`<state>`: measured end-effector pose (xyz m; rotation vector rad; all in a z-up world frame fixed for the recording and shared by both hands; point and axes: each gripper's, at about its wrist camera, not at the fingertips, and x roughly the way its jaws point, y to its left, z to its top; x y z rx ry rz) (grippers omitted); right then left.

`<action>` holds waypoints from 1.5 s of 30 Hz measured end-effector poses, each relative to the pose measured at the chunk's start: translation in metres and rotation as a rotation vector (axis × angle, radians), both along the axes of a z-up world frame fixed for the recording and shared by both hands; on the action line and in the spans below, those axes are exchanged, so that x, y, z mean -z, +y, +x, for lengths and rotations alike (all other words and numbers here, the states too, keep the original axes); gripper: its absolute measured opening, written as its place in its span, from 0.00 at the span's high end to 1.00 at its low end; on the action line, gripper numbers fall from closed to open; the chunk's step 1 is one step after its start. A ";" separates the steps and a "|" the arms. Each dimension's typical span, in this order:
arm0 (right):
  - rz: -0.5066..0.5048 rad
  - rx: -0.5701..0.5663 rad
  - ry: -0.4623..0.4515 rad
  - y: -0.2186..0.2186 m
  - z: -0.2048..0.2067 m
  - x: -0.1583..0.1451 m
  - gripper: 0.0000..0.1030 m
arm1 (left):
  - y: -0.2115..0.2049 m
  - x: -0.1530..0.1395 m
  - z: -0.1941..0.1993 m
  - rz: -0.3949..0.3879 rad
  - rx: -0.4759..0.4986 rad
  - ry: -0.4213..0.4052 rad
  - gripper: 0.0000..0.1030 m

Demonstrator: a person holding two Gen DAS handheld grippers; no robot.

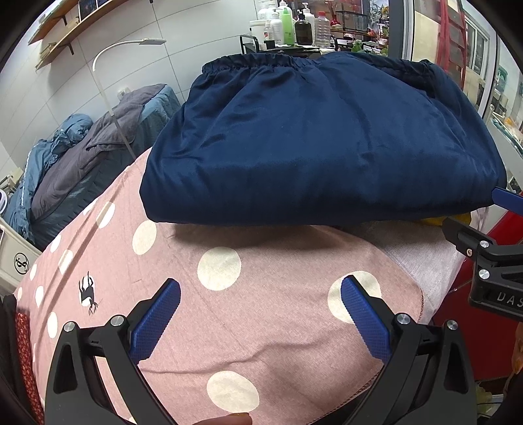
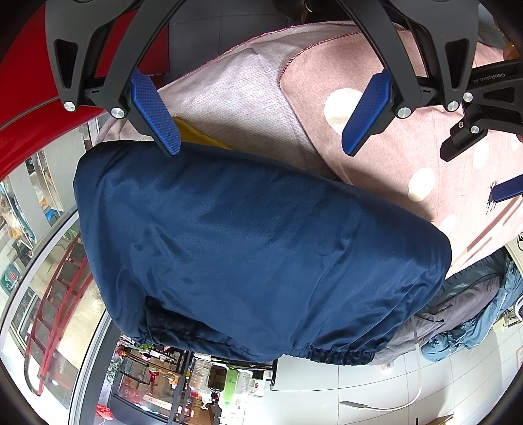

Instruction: Fold large clothes

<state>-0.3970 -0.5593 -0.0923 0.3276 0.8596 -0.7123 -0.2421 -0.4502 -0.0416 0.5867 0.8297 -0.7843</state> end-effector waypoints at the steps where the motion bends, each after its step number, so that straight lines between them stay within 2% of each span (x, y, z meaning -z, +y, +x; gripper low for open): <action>1: -0.001 0.000 0.001 0.000 0.000 0.000 0.05 | 0.000 0.000 0.000 0.001 0.001 0.000 0.06; 20: -0.001 -0.001 0.001 0.000 0.000 0.000 0.05 | 0.000 0.001 0.000 -0.005 -0.006 -0.006 0.06; 25: 0.000 0.003 -0.001 0.000 -0.001 0.000 0.05 | 0.007 -0.004 -0.004 -0.091 -0.013 -0.038 0.06; 40: -0.006 0.016 -0.011 -0.003 -0.004 -0.003 0.05 | 0.002 -0.010 0.000 -0.057 -0.029 -0.014 0.06; 45: -0.009 0.019 -0.014 -0.004 -0.005 -0.005 0.05 | -0.002 -0.012 -0.002 -0.045 -0.012 -0.032 0.06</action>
